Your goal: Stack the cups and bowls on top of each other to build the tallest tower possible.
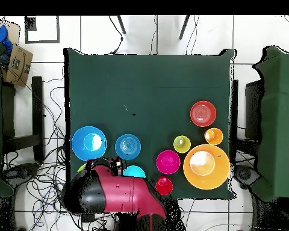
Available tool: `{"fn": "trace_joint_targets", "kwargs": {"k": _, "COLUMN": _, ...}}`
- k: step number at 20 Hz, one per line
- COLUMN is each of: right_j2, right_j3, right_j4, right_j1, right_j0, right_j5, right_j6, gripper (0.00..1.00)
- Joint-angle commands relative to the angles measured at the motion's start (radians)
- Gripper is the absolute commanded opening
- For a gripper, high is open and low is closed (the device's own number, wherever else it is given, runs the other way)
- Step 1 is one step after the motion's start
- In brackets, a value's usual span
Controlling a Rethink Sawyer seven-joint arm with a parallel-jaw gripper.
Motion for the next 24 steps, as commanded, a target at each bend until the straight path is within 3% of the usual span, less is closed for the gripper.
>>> {"fn": "trace_joint_targets", "kwargs": {"k": 1, "right_j2": 0.053, "right_j3": 0.017, "right_j4": -0.054, "right_j1": 0.141, "right_j0": -0.036, "right_j5": -0.013, "right_j6": 0.084, "gripper": 1.00}}
{"fn": "trace_joint_targets", "kwargs": {"k": 7, "right_j2": 0.055, "right_j3": 0.010, "right_j4": -0.059, "right_j1": 0.157, "right_j0": -0.039, "right_j5": -0.053, "right_j6": 0.091, "gripper": 1.00}}
{"fn": "trace_joint_targets", "kwargs": {"k": 8, "right_j2": 0.078, "right_j3": 0.014, "right_j4": -0.068, "right_j1": 0.145, "right_j0": -0.059, "right_j5": -0.032, "right_j6": 0.054, "gripper": 1.00}}
{"fn": "trace_joint_targets", "kwargs": {"k": 9, "right_j2": 0.098, "right_j3": 0.025, "right_j4": -0.075, "right_j1": 0.127, "right_j0": -0.076, "right_j5": -0.051, "right_j6": 0.035, "gripper": 1.00}}
{"fn": "trace_joint_targets", "kwargs": {"k": 10, "right_j2": 0.116, "right_j3": 0.056, "right_j4": -0.076, "right_j1": 0.100, "right_j0": -0.091, "right_j5": -0.133, "right_j6": 0.059, "gripper": 1.00}}
{"fn": "trace_joint_targets", "kwargs": {"k": 11, "right_j2": 0.113, "right_j3": 0.060, "right_j4": -0.069, "right_j1": 0.088, "right_j0": -0.092, "right_j5": -0.119, "right_j6": 0.066, "gripper": 1.00}}
{"fn": "trace_joint_targets", "kwargs": {"k": 12, "right_j2": 0.113, "right_j3": 0.044, "right_j4": -0.076, "right_j1": 0.083, "right_j0": -0.093, "right_j5": -0.038, "right_j6": 0.029, "gripper": 1.00}}
{"fn": "trace_joint_targets", "kwargs": {"k": 15, "right_j2": 0.116, "right_j3": 0.042, "right_j4": -0.072, "right_j1": 0.075, "right_j0": -0.105, "right_j5": -0.001, "right_j6": 0.029, "gripper": 1.00}}
{"fn": "trace_joint_targets", "kwargs": {"k": 18, "right_j2": 0.083, "right_j3": 0.039, "right_j4": -0.067, "right_j1": 0.082, "right_j0": -0.083, "right_j5": -0.039, "right_j6": 0.085, "gripper": 1.00}}
{"fn": "trace_joint_targets", "kwargs": {"k": 21, "right_j2": 0.062, "right_j3": 0.014, "right_j4": -0.092, "right_j1": 0.096, "right_j0": -0.058, "right_j5": -0.031, "right_j6": 0.078, "gripper": 1.00}}
{"fn": "trace_joint_targets", "kwargs": {"k": 24, "right_j2": 0.074, "right_j3": 0.027, "right_j4": -0.095, "right_j1": 0.115, "right_j0": -0.075, "right_j5": -0.057, "right_j6": 0.079, "gripper": 1.00}}
